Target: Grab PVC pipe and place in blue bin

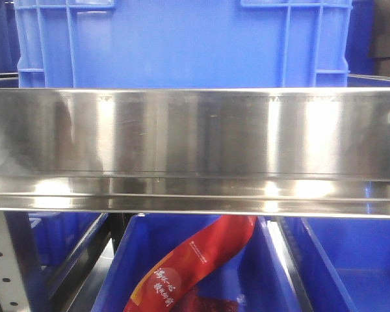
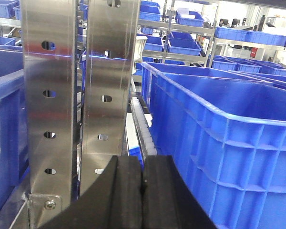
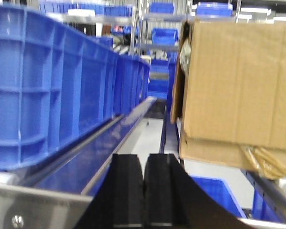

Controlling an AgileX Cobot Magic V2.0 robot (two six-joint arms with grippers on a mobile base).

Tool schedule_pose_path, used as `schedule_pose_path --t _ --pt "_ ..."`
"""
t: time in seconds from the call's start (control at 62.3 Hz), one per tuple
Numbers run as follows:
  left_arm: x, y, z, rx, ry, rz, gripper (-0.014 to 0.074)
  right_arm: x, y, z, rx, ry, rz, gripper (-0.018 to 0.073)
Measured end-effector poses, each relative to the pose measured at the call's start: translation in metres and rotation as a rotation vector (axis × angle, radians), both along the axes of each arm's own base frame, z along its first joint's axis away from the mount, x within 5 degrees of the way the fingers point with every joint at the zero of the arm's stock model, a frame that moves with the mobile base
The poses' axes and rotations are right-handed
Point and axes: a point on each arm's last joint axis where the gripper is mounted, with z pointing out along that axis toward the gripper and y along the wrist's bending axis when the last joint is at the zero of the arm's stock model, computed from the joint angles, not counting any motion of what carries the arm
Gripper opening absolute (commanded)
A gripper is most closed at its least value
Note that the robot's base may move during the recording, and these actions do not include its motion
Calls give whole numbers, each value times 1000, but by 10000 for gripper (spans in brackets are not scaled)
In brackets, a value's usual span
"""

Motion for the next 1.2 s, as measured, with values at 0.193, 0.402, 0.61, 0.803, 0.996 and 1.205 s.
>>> schedule_pose_path --t 0.193,0.402,0.61,0.803,0.996,1.205 --pt "0 0 0 0 0 0 -111 0 0 -2 -8 22 0 -169" --pt "0 0 0 0 0 0 -111 0 0 -2 -8 20 0 -169" --pt "0 0 0 0 0 0 -111 0 0 -2 -10 18 0 -169" --pt "0 0 0 0 0 0 -111 0 0 -2 -10 18 0 -169" --pt "0 0 0 0 0 0 -111 0 0 -2 -14 18 -1 -169" --pt "0 0 0 0 0 0 -111 0 0 -2 -16 18 -1 -169"
